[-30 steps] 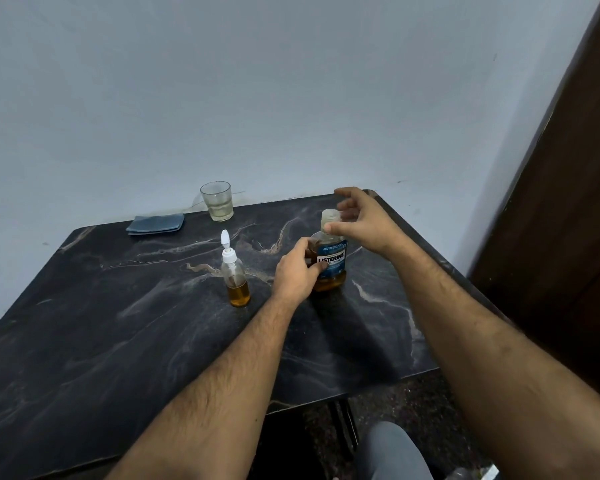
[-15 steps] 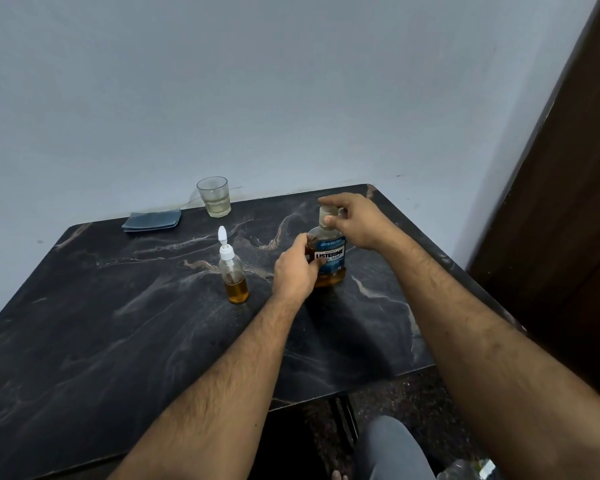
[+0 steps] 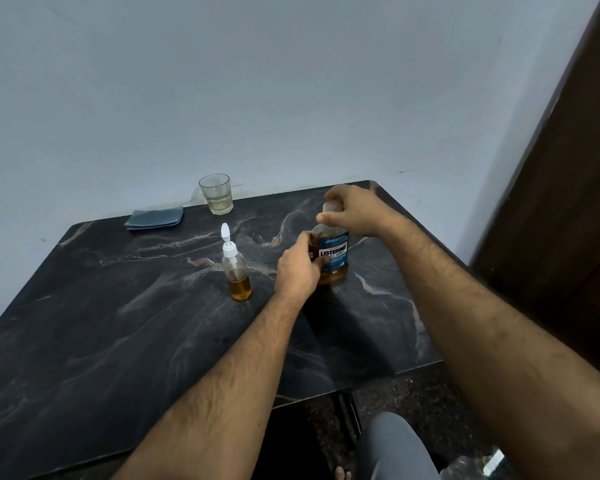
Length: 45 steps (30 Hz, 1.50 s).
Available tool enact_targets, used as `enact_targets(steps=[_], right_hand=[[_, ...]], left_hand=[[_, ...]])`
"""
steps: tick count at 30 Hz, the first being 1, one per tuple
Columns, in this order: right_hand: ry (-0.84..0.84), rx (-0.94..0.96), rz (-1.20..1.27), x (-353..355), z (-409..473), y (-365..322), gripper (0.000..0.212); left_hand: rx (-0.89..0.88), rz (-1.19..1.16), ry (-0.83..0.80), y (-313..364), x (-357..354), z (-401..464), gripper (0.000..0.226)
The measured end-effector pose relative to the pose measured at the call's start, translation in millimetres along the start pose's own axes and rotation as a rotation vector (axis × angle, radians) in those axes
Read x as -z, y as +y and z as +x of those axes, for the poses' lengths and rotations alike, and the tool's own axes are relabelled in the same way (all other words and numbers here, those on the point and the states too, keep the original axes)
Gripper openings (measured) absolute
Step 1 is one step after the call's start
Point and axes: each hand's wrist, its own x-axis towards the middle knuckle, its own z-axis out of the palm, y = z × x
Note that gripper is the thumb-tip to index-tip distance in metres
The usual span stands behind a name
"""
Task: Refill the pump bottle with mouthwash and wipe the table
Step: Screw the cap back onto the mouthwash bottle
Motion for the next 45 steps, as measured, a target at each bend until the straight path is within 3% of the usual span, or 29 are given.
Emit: enact_targets(steps=[3, 9, 14, 17, 23, 26, 29, 34, 40, 45], right_hand=[[-0.087, 0.022, 0.183, 9, 1, 7, 0.039], [0.055, 0.069, 0.132, -5, 4, 9, 0.028], [0.226, 0.074, 0.054, -18, -6, 9, 0.03], [0.177, 0.055, 0.06, -14, -8, 9, 0.037], [-0.03, -0.069, 0.627, -29, -24, 40, 0.08], [-0.054, -0.154, 0.765, -51, -38, 65, 0.064], [-0.031, -0.18, 0.697, -75, -42, 77, 0.047], [0.215, -0.199, 0.53, -92, -37, 87, 0.021], [0.392, -0.264, 0.523, -78, -48, 102, 0.018], [0.502, -0.313, 0.375, -62, -52, 123, 0.022]], left_hand=[[-0.016, 0.001, -0.019, -1, 2, 2, 0.038], [-0.006, -0.004, 0.008, -2, 0, 5, 0.039], [0.004, 0.009, 0.015, -2, -2, 4, 0.038], [-0.003, -0.019, -0.025, -4, 1, 5, 0.04], [-0.001, -0.053, 0.03, -14, 0, -1, 0.046], [0.041, -0.102, 0.057, -25, -5, -8, 0.04], [0.053, -0.118, 0.086, -32, -11, -14, 0.034], [0.035, -0.146, 0.08, -27, -22, -11, 0.035], [-0.042, -0.151, -0.046, -3, -47, 13, 0.04], [-0.096, -0.159, -0.178, 19, -75, 35, 0.048]])
